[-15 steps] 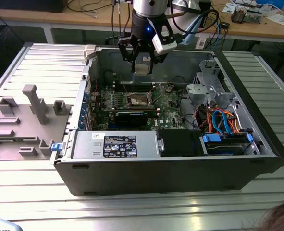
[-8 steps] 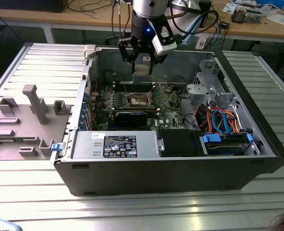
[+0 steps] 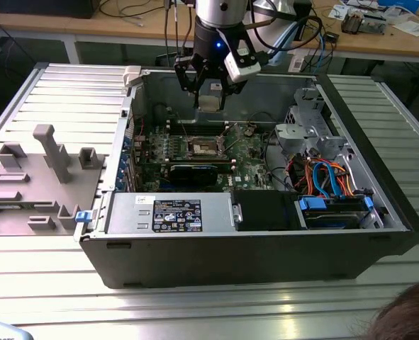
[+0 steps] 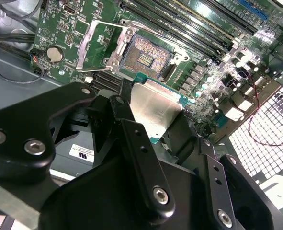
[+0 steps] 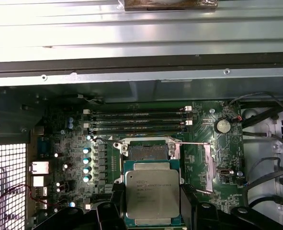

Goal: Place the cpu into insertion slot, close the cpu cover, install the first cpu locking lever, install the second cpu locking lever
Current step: 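Place the cpu into insertion slot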

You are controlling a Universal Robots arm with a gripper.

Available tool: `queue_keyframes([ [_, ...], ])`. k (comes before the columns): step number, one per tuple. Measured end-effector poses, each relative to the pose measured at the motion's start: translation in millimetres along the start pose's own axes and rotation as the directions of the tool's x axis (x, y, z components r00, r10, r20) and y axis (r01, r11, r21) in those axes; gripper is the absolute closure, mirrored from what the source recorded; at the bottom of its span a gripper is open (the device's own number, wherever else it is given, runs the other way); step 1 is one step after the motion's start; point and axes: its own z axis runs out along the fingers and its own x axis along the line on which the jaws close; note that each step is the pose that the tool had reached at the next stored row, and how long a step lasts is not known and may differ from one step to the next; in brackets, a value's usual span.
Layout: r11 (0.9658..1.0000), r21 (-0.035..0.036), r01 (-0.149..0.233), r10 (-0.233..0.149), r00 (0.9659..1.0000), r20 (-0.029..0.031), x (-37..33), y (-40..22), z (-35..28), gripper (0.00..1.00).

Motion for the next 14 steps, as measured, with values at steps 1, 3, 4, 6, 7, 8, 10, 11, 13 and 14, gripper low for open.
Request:
queue_keyframes([
  [1,1.0000,0.0000,0.000,0.000,1.0000,0.0000,0.0,0.0,0.2,0.45],
  [3,1.0000,0.0000,0.000,0.000,1.0000,0.0000,0.0,-0.1,1.1,0.45],
  [4,1.0000,0.0000,0.000,0.000,1.0000,0.0000,0.0,-0.1,1.8,0.45],
  [6,1.0000,0.0000,0.000,0.000,1.0000,0.0000,0.0,-0.2,2.0,0.45],
  [7,1.0000,-0.0001,0.000,0.000,1.0000,0.0000,0.0,-0.2,2.2,0.45],
  [8,1.0000,0.0000,0.000,0.000,1.0000,0.0000,0.0,-0.2,2.3,0.45],
  [10,1.0000,0.0000,0.000,0.000,1.0000,0.0000,0.0,-0.2,2.9,0.45],
  [11,1.0000,0.0000,0.000,0.000,1.0000,0.0000,-0.1,-0.2,3.0,0.45],
  [13,1.0000,0.0000,0.000,0.000,1.0000,0.0000,-0.1,-0.3,3.3,0.45],
  [14,1.0000,0.0000,0.000,0.000,1.0000,0.0001,-0.1,-0.3,3.5,0.45],
])
